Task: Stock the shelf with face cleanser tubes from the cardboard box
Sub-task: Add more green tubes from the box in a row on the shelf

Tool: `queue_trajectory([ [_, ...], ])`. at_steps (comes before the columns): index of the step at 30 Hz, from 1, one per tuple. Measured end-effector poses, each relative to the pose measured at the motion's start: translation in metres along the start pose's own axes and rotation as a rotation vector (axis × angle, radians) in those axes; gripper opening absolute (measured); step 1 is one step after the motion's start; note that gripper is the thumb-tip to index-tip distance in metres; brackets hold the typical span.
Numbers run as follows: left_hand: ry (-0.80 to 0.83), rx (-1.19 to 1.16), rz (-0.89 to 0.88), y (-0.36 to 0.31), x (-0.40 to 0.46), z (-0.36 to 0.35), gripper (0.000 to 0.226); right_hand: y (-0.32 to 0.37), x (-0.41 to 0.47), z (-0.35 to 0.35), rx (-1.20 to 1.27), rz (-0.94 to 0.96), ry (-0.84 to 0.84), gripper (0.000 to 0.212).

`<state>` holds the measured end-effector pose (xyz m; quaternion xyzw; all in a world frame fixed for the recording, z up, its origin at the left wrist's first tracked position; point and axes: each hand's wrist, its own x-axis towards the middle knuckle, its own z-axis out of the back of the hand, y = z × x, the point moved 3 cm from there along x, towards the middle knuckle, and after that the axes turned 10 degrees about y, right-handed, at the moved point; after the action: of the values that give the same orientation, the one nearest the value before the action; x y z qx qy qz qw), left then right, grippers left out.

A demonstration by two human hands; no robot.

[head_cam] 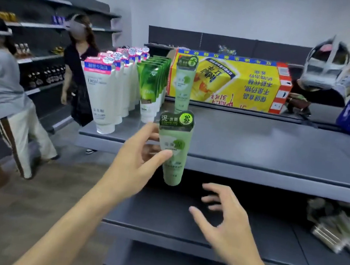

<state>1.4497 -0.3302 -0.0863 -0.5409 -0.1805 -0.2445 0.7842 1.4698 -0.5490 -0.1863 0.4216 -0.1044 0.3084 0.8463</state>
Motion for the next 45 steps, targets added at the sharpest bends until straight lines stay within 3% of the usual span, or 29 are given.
queue_trajectory([
  [7,0.02,-0.014,0.02,-0.018,0.068,0.015,0.028,0.044,0.073,0.062,-0.021,0.128,-0.095,0.043],
  [19,-0.001,-0.024,0.164,0.007,0.093,0.018,0.022,0.034,0.109,0.056,0.048,0.076,-0.06,0.037],
  [24,-0.174,0.095,0.17,0.024,0.081,0.011,0.042,0.029,0.112,0.055,0.082,0.061,-0.082,0.039],
  [28,-0.279,0.208,0.179,0.032,0.072,-0.006,0.033,0.029,0.115,0.054,0.079,0.046,-0.085,0.041],
  [45,-0.406,0.334,0.314,0.072,0.127,0.006,0.028,0.025,0.134,0.05,0.042,0.038,-0.073,0.042],
])
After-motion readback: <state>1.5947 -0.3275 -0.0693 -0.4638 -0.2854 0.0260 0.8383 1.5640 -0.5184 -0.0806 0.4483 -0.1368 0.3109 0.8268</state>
